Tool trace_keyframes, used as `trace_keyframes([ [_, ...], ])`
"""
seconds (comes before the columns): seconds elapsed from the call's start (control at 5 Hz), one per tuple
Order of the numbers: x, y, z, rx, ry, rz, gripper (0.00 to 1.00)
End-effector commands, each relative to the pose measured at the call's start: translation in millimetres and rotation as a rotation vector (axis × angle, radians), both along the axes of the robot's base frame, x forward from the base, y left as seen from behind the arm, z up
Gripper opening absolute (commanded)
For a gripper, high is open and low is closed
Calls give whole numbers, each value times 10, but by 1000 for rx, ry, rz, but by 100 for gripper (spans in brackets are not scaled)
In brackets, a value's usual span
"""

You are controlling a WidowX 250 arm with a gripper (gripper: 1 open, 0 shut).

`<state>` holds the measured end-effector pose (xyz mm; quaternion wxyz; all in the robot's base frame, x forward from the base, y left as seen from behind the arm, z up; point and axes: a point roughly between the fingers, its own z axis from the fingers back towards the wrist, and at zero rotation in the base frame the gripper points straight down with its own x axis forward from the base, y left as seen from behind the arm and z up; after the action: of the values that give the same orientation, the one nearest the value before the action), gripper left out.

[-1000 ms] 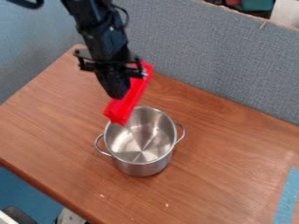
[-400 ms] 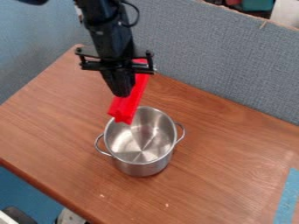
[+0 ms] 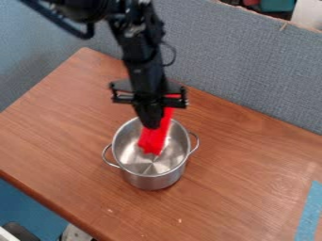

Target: Put the red object in the metal pot

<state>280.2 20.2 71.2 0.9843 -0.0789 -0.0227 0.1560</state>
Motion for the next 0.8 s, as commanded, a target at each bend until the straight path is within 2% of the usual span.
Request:
trace_keyframes([
  [0.0,112,-109,-59,-9,-88,97,0],
  [0.2,124,-186,-230,7,-99,-3,0],
  [0.4,123,-206,-119,-46,-156,-68,0],
  [0.6,-94,-270,185,-81,-208,-161,0],
])
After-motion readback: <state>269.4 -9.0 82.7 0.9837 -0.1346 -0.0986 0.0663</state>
